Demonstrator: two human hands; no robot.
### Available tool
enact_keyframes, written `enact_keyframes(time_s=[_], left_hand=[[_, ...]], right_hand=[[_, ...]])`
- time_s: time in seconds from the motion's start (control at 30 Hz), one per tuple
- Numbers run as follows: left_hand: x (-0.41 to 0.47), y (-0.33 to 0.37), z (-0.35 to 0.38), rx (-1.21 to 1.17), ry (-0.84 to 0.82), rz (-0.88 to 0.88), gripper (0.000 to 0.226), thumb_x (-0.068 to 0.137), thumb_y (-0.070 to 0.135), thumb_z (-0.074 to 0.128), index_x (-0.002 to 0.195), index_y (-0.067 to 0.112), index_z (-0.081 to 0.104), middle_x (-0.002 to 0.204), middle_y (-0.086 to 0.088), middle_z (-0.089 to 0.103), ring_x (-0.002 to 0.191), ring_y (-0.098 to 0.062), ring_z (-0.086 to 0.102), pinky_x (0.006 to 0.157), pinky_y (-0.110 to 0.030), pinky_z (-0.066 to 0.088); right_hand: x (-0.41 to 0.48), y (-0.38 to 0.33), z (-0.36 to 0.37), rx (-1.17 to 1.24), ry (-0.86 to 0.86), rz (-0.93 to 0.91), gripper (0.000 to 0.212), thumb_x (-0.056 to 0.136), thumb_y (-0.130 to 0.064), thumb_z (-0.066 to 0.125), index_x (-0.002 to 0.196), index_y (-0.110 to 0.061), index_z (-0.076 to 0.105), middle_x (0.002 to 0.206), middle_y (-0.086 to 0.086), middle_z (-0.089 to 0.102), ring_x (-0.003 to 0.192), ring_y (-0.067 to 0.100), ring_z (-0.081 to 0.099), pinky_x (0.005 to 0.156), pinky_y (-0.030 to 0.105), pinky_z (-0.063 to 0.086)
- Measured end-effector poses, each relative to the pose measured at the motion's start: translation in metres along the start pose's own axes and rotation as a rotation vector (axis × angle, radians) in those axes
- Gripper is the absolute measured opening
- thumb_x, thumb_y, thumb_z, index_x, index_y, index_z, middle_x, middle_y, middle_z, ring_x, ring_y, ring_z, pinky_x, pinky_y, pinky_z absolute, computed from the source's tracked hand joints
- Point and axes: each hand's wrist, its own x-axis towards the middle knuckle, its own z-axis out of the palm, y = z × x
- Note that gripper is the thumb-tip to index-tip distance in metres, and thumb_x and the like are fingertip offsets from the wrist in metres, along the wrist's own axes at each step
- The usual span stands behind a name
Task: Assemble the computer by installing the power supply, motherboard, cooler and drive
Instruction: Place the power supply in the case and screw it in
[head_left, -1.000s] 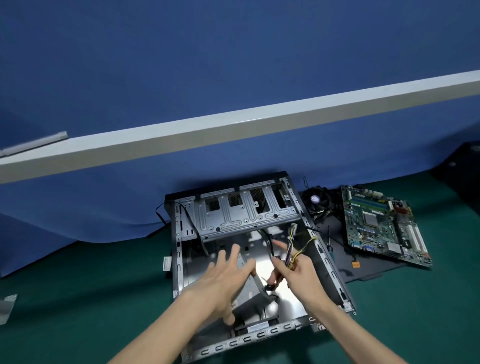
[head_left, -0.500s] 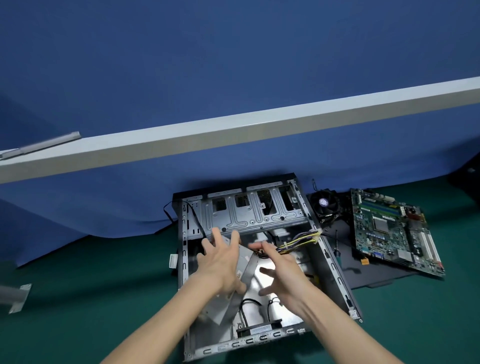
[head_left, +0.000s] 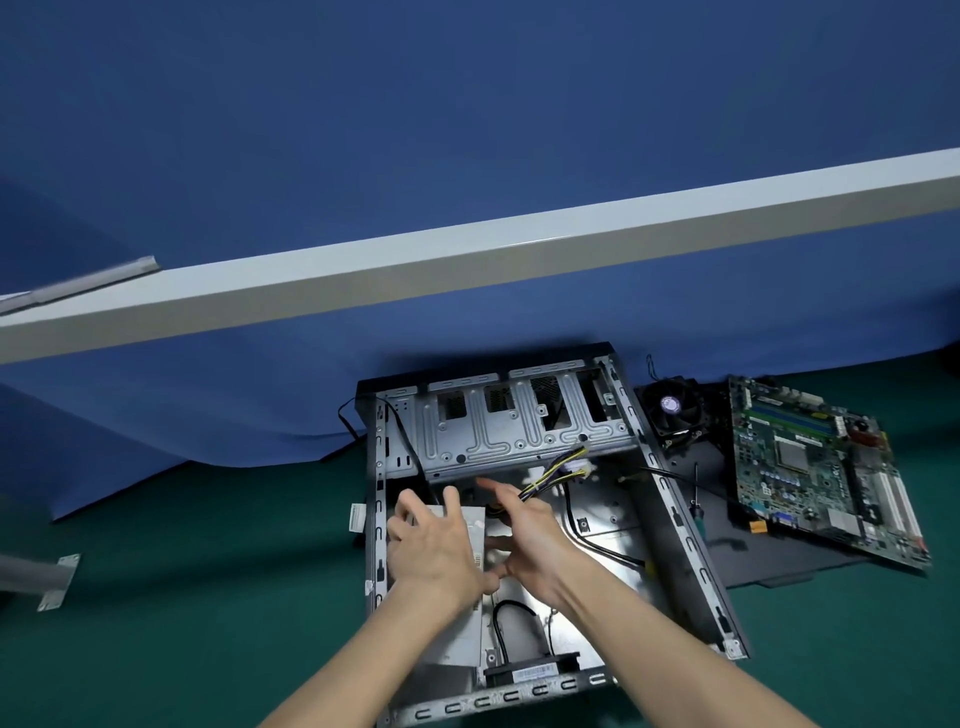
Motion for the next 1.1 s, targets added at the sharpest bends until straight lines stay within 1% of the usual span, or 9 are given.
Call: enact_keyframes(time_s=[0.13, 0.23, 0.3, 0.4, 0.5, 0.6, 0.83, 1.0, 1.1], left_hand=[[0.003, -0.003, -0.002, 0.324, 0.150, 0.120, 0.103, 0.065, 0.088, 0.042, 0.136, 0.017, 0.024, 0.124, -0.014, 0.027, 0.111, -0.031, 0.030, 0.094, -0.038, 0.030], [0.009, -0.011, -0.003, 0.440, 0.187, 0.254, 0.099, 0.074, 0.082, 0.040, 0.139, 0.009, 0.028, 0.146, -0.013, 0.018, 0.129, -0.031, 0.021, 0.106, -0.043, 0.020], [0.013, -0.020, -0.006, 0.380, 0.200, 0.328, 0.094, 0.078, 0.077, 0.044, 0.137, 0.005, 0.030, 0.144, -0.013, 0.025, 0.127, -0.030, 0.027, 0.107, -0.041, 0.021], [0.015, -0.030, -0.008, 0.183, 0.128, 0.429, 0.101, 0.074, 0.075, 0.053, 0.145, 0.013, 0.016, 0.143, -0.012, 0.027, 0.129, -0.030, 0.026, 0.110, -0.040, 0.021], [0.014, -0.033, -0.005, 0.186, -0.201, 0.492, 0.136, 0.054, 0.067, 0.078, 0.149, 0.030, -0.013, 0.155, -0.012, -0.021, 0.141, -0.039, -0.022, 0.113, -0.048, -0.011], [0.013, -0.038, 0.001, 0.367, -0.244, 0.521, 0.153, 0.050, 0.045, 0.091, 0.143, 0.030, -0.030, 0.133, -0.013, -0.054, 0.116, -0.032, -0.050, 0.097, -0.043, -0.022], [0.005, -0.042, -0.004, 0.575, -0.090, 0.593, 0.130, 0.050, 0.049, 0.088, 0.147, 0.010, 0.009, 0.149, -0.035, -0.017, 0.139, -0.049, -0.017, 0.110, -0.065, -0.011], [0.005, -0.039, -0.006, 0.628, -0.069, 0.571, 0.123, 0.047, 0.049, 0.090, 0.138, -0.002, 0.024, 0.146, -0.041, -0.003, 0.137, -0.053, 0.000, 0.113, -0.063, 0.000], [0.007, -0.035, -0.006, 0.657, -0.071, 0.555, 0.121, 0.048, 0.047, 0.090, 0.137, -0.004, 0.025, 0.145, -0.041, -0.001, 0.135, -0.053, 0.003, 0.113, -0.062, 0.003]], right_hand=[[0.008, 0.003, -0.003, 0.027, 0.016, 0.058, 0.022, 0.101, -0.028, 0.046, 0.110, -0.023, 0.066, 0.091, 0.000, 0.063, 0.066, 0.023, 0.057, 0.054, 0.035, 0.043], [0.013, 0.007, -0.007, 0.034, 0.040, 0.089, 0.027, 0.100, -0.032, 0.048, 0.123, -0.020, 0.057, 0.102, -0.002, 0.050, 0.089, 0.032, 0.056, 0.063, 0.048, 0.052], [0.015, 0.010, -0.006, 0.037, 0.039, 0.086, 0.029, 0.100, -0.033, 0.048, 0.125, -0.019, 0.055, 0.104, -0.001, 0.045, 0.101, 0.037, 0.053, 0.064, 0.051, 0.056], [0.021, 0.011, -0.005, 0.050, 0.057, 0.101, 0.033, 0.100, -0.032, 0.049, 0.129, -0.016, 0.049, 0.113, 0.009, 0.049, 0.089, 0.035, 0.054, 0.054, 0.042, 0.054], [0.026, 0.011, -0.005, 0.088, 0.065, 0.106, 0.036, 0.099, -0.030, 0.052, 0.128, -0.011, 0.043, 0.104, 0.017, 0.056, 0.070, 0.029, 0.055, 0.052, 0.037, 0.047], [0.025, 0.013, -0.008, 0.107, 0.073, 0.108, 0.036, 0.097, -0.032, 0.055, 0.125, -0.011, 0.047, 0.109, 0.015, 0.059, 0.073, 0.031, 0.061, 0.056, 0.036, 0.044], [0.007, 0.028, 0.000, -0.048, 0.006, 0.222, 0.031, 0.093, -0.057, 0.045, 0.101, -0.030, 0.058, 0.105, 0.008, 0.066, 0.074, 0.025, 0.061, 0.058, 0.043, 0.049], [0.012, 0.034, 0.013, -0.015, -0.015, 0.209, 0.030, 0.095, -0.050, 0.048, 0.103, -0.025, 0.062, 0.090, 0.010, 0.048, 0.049, 0.016, 0.029, 0.048, 0.030, 0.036], [0.020, 0.039, 0.012, 0.011, -0.035, 0.210, 0.025, 0.097, -0.042, 0.049, 0.111, -0.028, 0.064, 0.076, 0.007, 0.046, 0.051, 0.016, 0.031, 0.047, 0.030, 0.033]])
